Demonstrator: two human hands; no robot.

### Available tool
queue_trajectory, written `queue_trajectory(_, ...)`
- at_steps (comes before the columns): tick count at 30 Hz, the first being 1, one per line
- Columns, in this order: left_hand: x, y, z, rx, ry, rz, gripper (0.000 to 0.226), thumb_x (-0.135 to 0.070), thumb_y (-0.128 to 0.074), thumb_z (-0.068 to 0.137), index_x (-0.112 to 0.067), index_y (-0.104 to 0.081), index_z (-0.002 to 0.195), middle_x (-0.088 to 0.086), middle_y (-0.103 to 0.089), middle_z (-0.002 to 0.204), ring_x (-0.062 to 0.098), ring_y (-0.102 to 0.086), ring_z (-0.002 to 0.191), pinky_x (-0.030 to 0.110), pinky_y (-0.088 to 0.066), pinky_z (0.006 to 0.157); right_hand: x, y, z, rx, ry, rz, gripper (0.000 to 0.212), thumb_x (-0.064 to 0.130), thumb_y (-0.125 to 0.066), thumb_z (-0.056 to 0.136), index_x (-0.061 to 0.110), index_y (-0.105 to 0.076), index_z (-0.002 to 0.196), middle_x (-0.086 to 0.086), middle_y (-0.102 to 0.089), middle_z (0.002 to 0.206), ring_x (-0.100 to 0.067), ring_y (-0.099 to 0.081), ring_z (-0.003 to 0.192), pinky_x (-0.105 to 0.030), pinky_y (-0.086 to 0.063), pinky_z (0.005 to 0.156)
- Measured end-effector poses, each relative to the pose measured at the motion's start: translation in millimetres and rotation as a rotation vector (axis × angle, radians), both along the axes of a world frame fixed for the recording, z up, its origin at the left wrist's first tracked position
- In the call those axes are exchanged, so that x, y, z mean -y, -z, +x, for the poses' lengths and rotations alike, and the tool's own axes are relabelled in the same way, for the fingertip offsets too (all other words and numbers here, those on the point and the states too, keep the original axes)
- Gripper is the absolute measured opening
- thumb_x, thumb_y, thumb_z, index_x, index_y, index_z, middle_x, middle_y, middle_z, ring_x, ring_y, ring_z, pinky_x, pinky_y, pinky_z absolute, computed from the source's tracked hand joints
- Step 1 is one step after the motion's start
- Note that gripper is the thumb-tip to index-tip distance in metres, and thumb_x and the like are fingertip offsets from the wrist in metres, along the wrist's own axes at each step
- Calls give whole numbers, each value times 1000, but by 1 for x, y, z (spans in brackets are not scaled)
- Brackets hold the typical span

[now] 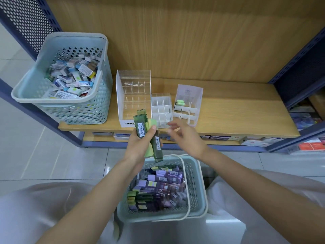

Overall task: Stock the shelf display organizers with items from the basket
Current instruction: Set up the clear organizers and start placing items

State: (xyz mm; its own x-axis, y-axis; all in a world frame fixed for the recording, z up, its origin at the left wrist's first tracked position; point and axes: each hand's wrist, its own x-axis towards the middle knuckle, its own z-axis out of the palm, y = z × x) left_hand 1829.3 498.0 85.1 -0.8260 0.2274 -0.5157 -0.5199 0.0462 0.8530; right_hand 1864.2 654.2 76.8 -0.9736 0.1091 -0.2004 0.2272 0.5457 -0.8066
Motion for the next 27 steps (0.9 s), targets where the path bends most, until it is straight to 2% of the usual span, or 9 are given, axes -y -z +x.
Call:
queue_trajectory(3, -3, -2, 8, 69, -45, 70, 36, -30, -63, 87, -11, -58, 118, 8, -70, 106, 24, -68, 95, 40, -56, 82, 34, -16, 23, 121, -70, -212, 59, 28, -62, 88, 17, -33, 138, 17, -46, 100, -8, -61, 82, -21, -53, 70)
queue_trajectory(5, -2, -5, 15, 87, -23, 101, 36, -29, -63, 88, -12, -57, 119, 8, -70, 107, 23, -69, 94, 32, -58, 69, 39, -20, 32, 134, -60, -190, 72, 29, -68, 84, 20, -26, 142, 13, -45, 107, -14, -62, 87, -27, -54, 77)
queue_trajectory(7, 0, -8, 21, 74, 9, 119, 35, -27, -61, 89, -13, -58, 120, 9, -70, 108, 23, -68, 94, 31, -57, 67, 38, -26, 36, 127, -47, -164, 75, 27, -69, 83, 23, -25, 144, 4, -45, 114, -22, -63, 93, -37, -54, 83)
queue_trajectory(11, 2, -16, 27, 54, 35, 146, 36, -27, -62, 87, -14, -59, 121, 7, -70, 109, 21, -67, 97, 28, -56, 62, 29, -39, 42, 120, -32, -242, 56, 16, -67, 86, 23, -39, 134, 3, -49, 109, -18, -60, 99, -37, -58, 75)
queue_trajectory(14, 0, -18, 31, 20, 58, 128, 35, -25, -65, 85, -16, -60, 119, 3, -70, 107, 20, -67, 97, 30, -57, 65, 21, -45, 46, 102, -34, -111, 56, 19, -70, 83, 21, -43, 132, 5, -52, 108, -14, -57, 108, -33, -50, 90)
queue_trajectory(17, -6, -18, 30, -59, 64, 82, 36, -25, -68, 83, -18, -61, 117, 0, -70, 107, 18, -65, 103, 41, -53, 88, 17, -51, 47, 55, -28, 45, 53, 24, -70, 83, 25, -44, 129, 8, -53, 107, -8, -59, 92, -24, -45, 84)
queue_trajectory(21, -10, -22, 21, -182, 50, 67, 34, -20, -71, 82, -16, -60, 114, 0, -71, 103, 14, -66, 96, 29, -52, 83, 7, -54, 39, -34, 23, 60, 29, 18, -66, 87, 25, -51, 111, 17, -51, 89, -2, -60, 68, -9, -46, 63)
queue_trajectory(25, -11, -23, 9, -242, 109, 57, 38, -18, -75, 78, -21, -58, 111, -4, -71, 101, 10, -66, 95, 24, -49, 81, -3, -53, 27, -1, -42, -97, 22, 20, -67, 85, 29, -49, 93, 3, -56, 77, -21, -63, 70, -34, -57, 68)
queue_trajectory(27, -12, -22, 4, -277, 121, 18, 38, -22, -74, 78, -23, -55, 111, -6, -70, 101, 9, -66, 93, 20, -49, 79, -11, -53, 18, 18, -58, -171, 21, 15, -66, 86, 27, -51, 94, 1, -56, 77, -20, -63, 68, -33, -59, 65)
